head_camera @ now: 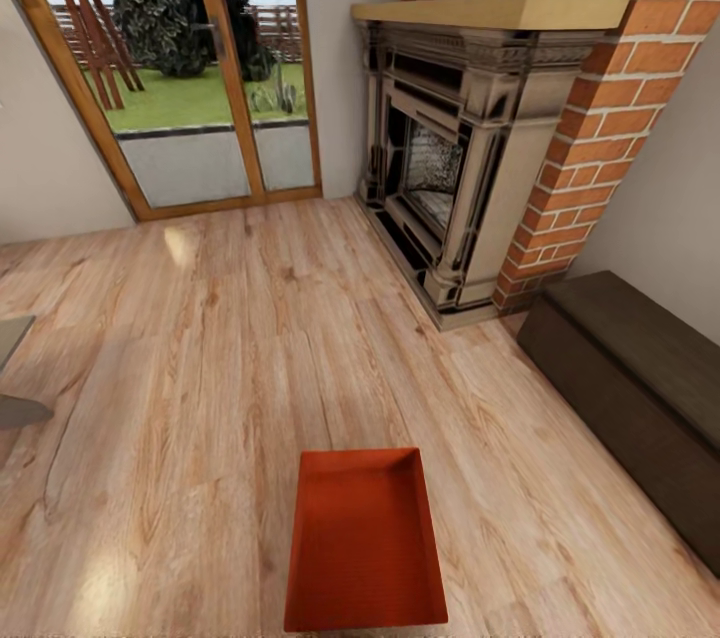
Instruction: Move the two storage containers from the living room to the garage. In the garage, place one container on the floor and stack the other container on top of it (either order is fine).
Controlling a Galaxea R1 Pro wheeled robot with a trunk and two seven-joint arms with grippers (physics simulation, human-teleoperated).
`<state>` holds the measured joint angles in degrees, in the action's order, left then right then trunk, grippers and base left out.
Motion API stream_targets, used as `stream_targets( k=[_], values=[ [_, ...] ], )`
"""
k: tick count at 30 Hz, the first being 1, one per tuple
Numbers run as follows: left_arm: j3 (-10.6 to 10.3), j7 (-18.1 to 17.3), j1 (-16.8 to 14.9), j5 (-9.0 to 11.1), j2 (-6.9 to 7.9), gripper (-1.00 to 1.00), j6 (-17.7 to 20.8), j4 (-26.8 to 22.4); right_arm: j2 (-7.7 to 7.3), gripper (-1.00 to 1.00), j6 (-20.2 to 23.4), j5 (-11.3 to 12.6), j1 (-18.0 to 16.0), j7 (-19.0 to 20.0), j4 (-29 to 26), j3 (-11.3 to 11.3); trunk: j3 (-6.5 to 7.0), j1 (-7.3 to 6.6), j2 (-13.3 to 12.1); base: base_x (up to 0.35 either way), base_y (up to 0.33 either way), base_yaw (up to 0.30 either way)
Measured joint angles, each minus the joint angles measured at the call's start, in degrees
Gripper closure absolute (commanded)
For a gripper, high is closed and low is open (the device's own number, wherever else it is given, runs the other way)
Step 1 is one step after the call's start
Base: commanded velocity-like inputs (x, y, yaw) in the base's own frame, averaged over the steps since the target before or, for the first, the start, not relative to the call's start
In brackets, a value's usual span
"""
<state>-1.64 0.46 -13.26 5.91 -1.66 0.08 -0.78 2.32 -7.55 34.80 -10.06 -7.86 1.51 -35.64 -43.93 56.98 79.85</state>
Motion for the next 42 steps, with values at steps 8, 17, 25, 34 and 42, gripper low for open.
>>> stream_targets(
  k=[8, 17, 25, 34, 42],
  values=[
    [0.0, -0.04, 0.0, 0.0, 0.0, -1.0, 0.0, 0.0, 0.0, -1.0, 0.0, 0.0, 0.0, 0.0, 0.0, -0.02, -0.75, 0.0, 0.0, 0.0, 0.0, 0.0],
    [0.0, -0.04, 0.0, 0.0, 0.0, -1.0, 0.0, 0.0, 0.13, -1.0, -0.16, 0.0, 0.0, -0.08, 0.0, 0.07, -1.26, 0.0, 0.0, 0.0, 0.0, 0.0],
    [0.0, -0.01, 0.0, 0.0, 0.0, -1.0, 0.0, 0.0, 0.13, -1.0, -0.08, 0.0, 0.0, -0.06, 0.0, 0.08, -1.28, 0.0, 0.0, 0.0, 0.0, 0.038],
    [0.0, -0.04, 0.0, 0.0, 0.0, -1.0, 0.0, 0.0, 0.0, -1.0, -0.16, -0.08, 0.0, 0.35, 0.0, 0.06, -1.31, 0.0, 0.0, 0.0, 0.0, 0.039],
    [0.0, -0.02, 0.0, 0.0, 0.0, -1.0, 0.0, 0.0, 0.0, -1.0, -0.1, 0.09, 0.0, 0.36, 0.0, 0.06, -1.31, 0.0, 0.0, 0.0, 0.0, 0.0]
  ],
)
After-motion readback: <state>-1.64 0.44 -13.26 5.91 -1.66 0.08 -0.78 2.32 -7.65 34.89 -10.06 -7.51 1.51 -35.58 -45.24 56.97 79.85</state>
